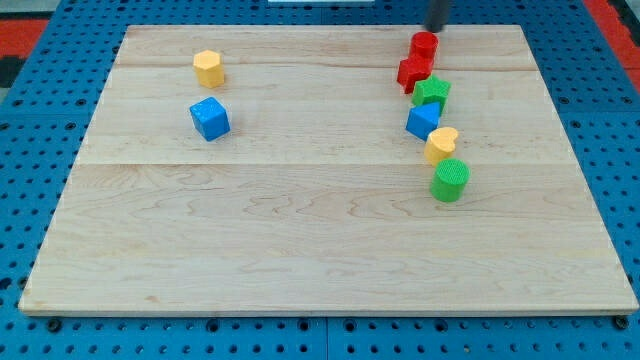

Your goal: Adjust the red star below the red circle

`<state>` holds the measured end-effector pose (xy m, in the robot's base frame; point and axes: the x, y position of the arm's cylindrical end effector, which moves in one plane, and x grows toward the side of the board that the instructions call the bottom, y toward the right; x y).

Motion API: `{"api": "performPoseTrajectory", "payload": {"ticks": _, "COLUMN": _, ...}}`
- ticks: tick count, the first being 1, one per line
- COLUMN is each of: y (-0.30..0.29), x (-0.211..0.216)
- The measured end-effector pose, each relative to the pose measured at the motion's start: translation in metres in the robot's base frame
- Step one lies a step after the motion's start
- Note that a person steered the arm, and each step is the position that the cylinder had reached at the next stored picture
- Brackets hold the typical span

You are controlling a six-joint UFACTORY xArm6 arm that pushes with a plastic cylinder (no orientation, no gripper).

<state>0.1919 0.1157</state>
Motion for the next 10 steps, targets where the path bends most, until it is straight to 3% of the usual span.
{"api": "performPoseTrajectory", "payload": {"ticks": 1, "y": -0.075, "x": 0.028}}
{"api": "performPoseTrajectory", "payload": {"ticks": 3, "y": -0.073, "x": 0.103}}
{"api": "performPoseTrajectory", "payload": {"ticks": 6, "y": 0.009, "x": 0.103}}
{"api": "performPoseTrajectory", "payload": {"ticks": 8, "y": -0.019, "x": 0.103}}
{"api": "performPoseTrajectory", "payload": {"ticks": 9, "y": -0.037, "x": 0.085}}
{"api": "performPoseTrajectory", "payload": {"ticks": 10, "y": -0.041, "x": 0.028}}
